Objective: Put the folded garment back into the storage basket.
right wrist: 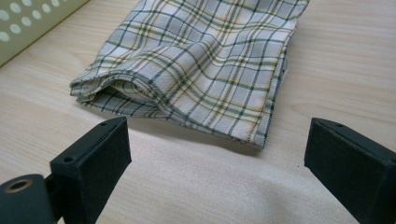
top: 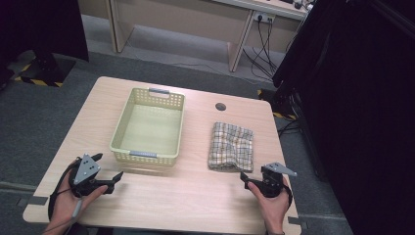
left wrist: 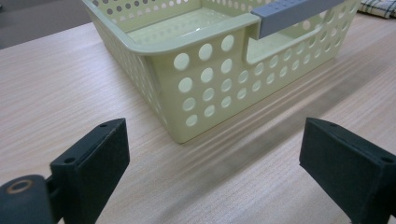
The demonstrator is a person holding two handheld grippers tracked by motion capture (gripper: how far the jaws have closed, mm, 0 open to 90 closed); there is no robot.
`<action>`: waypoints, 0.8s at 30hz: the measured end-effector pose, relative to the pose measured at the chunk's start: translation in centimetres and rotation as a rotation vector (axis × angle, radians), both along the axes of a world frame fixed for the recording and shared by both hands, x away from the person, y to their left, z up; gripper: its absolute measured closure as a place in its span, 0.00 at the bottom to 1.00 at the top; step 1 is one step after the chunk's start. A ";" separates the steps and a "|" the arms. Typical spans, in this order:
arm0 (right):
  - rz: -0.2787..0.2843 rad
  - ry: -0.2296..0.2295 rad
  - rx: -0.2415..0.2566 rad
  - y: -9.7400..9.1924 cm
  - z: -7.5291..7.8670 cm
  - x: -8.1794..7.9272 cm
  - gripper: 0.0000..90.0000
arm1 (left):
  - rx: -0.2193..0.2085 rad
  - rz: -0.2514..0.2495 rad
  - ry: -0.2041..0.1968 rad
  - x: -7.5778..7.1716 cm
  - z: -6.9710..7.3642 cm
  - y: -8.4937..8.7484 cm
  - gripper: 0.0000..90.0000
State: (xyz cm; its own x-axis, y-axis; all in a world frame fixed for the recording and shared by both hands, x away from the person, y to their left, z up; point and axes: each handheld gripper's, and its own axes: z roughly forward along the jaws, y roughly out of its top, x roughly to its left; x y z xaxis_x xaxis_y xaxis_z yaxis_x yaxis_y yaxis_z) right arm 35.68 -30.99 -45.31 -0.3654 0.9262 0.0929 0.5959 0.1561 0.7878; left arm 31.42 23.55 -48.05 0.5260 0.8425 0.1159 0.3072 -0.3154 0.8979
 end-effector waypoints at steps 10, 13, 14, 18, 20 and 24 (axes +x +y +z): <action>-0.022 0.018 0.056 -0.6 1.5 0.8 0.09 | 0.003 -0.002 -0.003 0.0 0.0 0.0 0.09; -0.024 0.027 0.050 -0.7 2.0 1.7 0.08 | 0.004 -0.002 -0.003 0.0 0.0 -0.1 0.09; -0.026 0.034 0.051 -0.8 2.1 2.0 0.08 | 0.005 -0.002 -0.003 0.0 0.0 -0.1 0.09; -0.030 0.059 0.039 -1.0 2.5 3.5 0.08 | 0.007 -0.001 -0.002 0.0 0.0 -0.1 0.09; -0.041 0.071 0.037 -1.1 2.5 4.3 0.07 | 0.009 -0.001 -0.002 0.0 0.0 -0.1 0.09; -0.059 0.093 0.031 -1.3 2.8 6.2 0.07 | 0.008 0.000 -0.001 0.0 0.0 -0.1 0.09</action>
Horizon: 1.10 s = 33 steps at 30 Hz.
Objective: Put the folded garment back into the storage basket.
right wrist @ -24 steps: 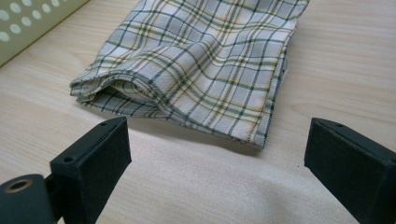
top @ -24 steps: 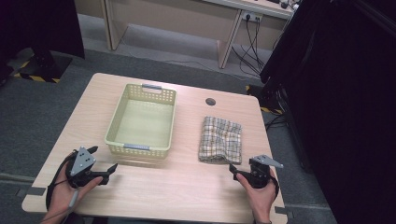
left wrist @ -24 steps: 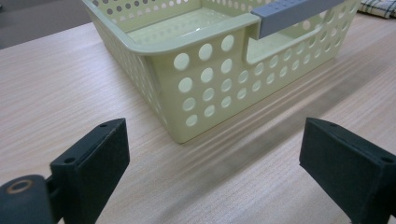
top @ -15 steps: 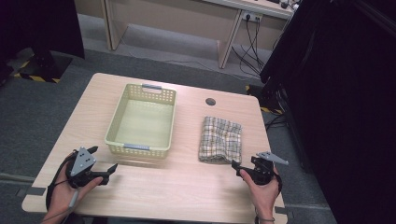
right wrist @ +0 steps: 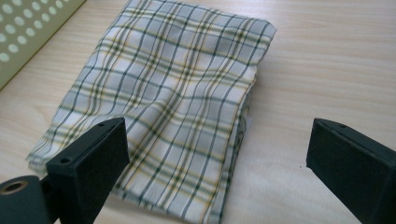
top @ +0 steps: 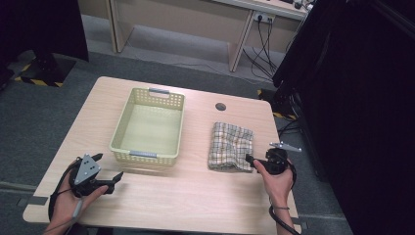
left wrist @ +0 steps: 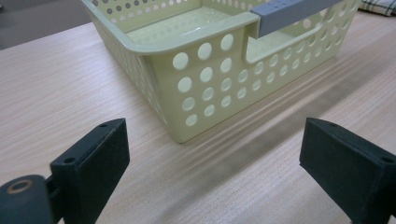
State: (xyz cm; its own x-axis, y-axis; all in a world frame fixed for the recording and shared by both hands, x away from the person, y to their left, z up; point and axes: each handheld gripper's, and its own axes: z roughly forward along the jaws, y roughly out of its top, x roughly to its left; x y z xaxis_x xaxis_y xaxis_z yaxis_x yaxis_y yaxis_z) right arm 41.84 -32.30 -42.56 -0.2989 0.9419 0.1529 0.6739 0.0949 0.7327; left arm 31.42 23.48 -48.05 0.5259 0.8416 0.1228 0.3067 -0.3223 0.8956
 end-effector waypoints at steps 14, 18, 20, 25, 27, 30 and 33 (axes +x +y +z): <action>-0.018 0.083 -0.001 0.6 -0.1 5.2 0.07 | -0.003 0.000 0.001 0.0 0.0 0.0 0.09; -0.023 0.112 0.001 0.9 -0.6 6.3 0.07 | -0.001 -0.001 0.001 0.0 0.0 0.0 0.09; -0.026 0.126 0.001 1.1 -1.0 6.8 0.07 | -0.001 -0.002 0.000 0.0 0.0 0.0 0.09; -0.024 0.168 -0.001 1.7 -2.0 8.0 0.07 | -0.003 -0.001 0.000 0.0 0.0 0.0 0.09; -0.025 0.183 0.015 1.9 -2.4 8.4 0.07 | -0.003 -0.002 0.000 0.0 0.0 0.0 0.09; -0.033 0.201 0.027 2.1 -3.0 8.8 0.07 | -0.004 -0.003 0.000 0.0 0.0 0.0 0.09; -0.033 0.208 0.032 2.4 -3.4 9.0 0.06 | -0.004 -0.003 0.000 0.0 0.0 0.0 0.09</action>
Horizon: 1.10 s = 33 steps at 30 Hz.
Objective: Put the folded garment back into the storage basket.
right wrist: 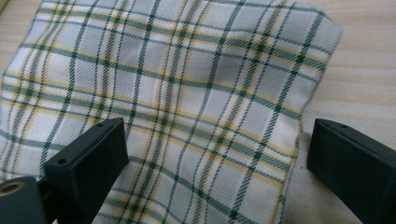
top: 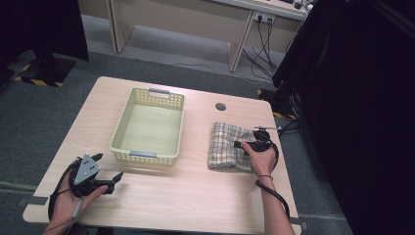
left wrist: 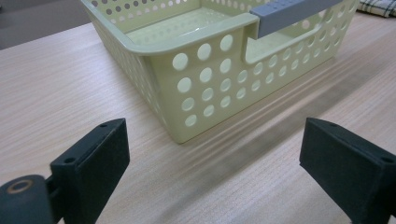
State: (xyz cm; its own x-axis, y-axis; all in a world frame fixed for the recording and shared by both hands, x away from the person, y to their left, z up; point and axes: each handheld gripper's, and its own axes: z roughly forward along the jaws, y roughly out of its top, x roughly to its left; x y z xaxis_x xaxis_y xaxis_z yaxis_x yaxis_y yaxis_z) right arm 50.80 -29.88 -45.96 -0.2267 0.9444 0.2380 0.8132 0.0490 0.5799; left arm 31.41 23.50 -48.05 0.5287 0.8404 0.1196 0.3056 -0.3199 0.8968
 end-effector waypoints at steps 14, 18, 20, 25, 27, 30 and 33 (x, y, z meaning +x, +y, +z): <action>0.047 -0.129 -0.176 2.6 -0.8 -1.3 0.26 | 0.010 -0.007 -0.002 0.0 0.0 -0.1 0.09; 0.060 -0.168 -0.153 2.7 -0.9 -1.9 0.43 | 0.008 -0.007 -0.002 0.0 0.0 -0.1 0.09; 0.060 -0.176 -0.133 2.6 -0.9 -2.0 0.50 | 0.009 -0.008 -0.002 0.0 0.0 -0.1 0.09; 0.057 -0.163 -0.094 2.5 -0.8 -2.1 0.69 | 0.008 -0.008 -0.002 0.0 0.0 -0.1 0.09; 0.064 -0.154 -0.068 2.5 -0.8 -2.0 0.76 | 0.008 -0.008 -0.002 0.0 0.0 -0.1 0.09; 0.071 -0.136 -0.042 2.4 -0.7 -1.9 0.81 | 0.007 -0.008 -0.002 0.0 0.0 -0.1 0.09; 0.075 -0.103 -0.008 2.1 -0.6 -1.6 0.84 | 0.005 -0.008 -0.003 0.0 0.0 -0.1 0.09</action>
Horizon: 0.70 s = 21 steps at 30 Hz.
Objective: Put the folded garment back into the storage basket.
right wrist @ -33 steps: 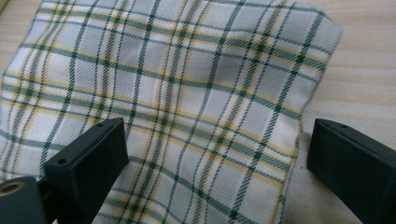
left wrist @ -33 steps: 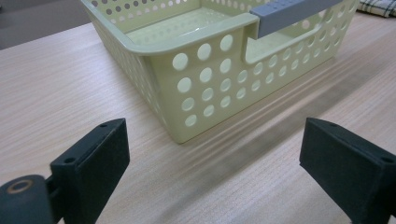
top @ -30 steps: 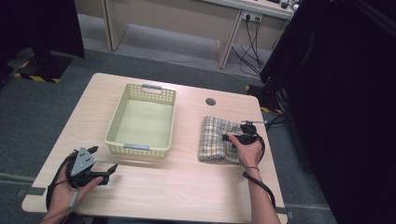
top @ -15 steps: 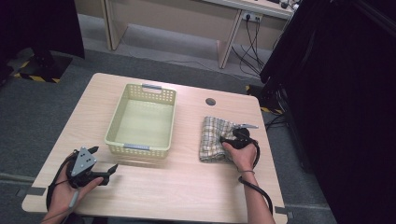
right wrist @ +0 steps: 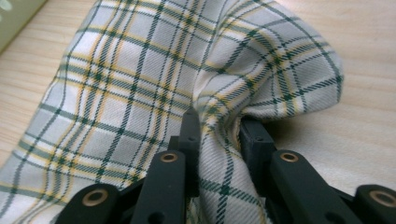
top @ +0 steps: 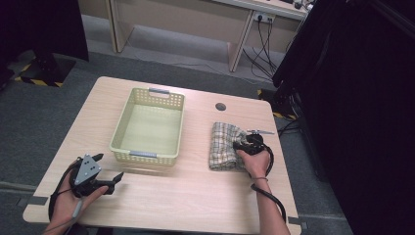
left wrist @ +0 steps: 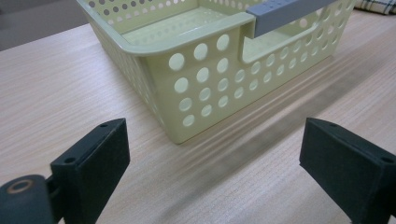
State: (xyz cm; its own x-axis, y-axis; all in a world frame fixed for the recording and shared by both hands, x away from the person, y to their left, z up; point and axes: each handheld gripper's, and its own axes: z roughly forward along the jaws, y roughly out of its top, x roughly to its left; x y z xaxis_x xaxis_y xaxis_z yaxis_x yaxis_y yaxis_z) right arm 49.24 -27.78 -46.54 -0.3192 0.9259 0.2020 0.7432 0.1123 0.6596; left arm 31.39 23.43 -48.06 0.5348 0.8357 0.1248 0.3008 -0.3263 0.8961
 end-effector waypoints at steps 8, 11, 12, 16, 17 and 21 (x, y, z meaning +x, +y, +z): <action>-0.016 0.079 0.126 -0.7 0.4 0.5 0.87 | -0.005 0.002 0.001 0.0 0.0 0.0 0.09; -0.023 0.089 0.194 -0.9 0.9 0.5 0.87 | -0.004 0.001 0.000 0.0 0.0 0.0 0.09; -0.022 0.090 0.207 -0.9 1.1 0.4 0.87 | -0.002 0.000 0.000 0.0 0.0 0.0 0.09; -0.019 0.098 0.244 -0.9 2.1 0.4 0.87 | -0.001 -0.001 -0.001 0.0 0.0 0.0 0.09; -0.015 0.100 0.242 -0.9 2.4 0.3 0.87 | -0.001 -0.001 -0.001 0.0 0.0 0.0 0.09; -0.002 0.099 0.236 -0.3 3.6 0.2 0.87 | 0.000 -0.001 -0.001 0.0 0.0 0.0 0.09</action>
State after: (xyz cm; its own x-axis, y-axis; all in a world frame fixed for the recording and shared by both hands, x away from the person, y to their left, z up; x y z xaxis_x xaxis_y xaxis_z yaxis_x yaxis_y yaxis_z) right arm 49.48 -28.08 -42.93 -0.2852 0.8500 0.4428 0.8058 -0.0375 0.5910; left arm 31.38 23.40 -48.07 0.5357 0.8350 0.1254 0.2996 -0.3268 0.8963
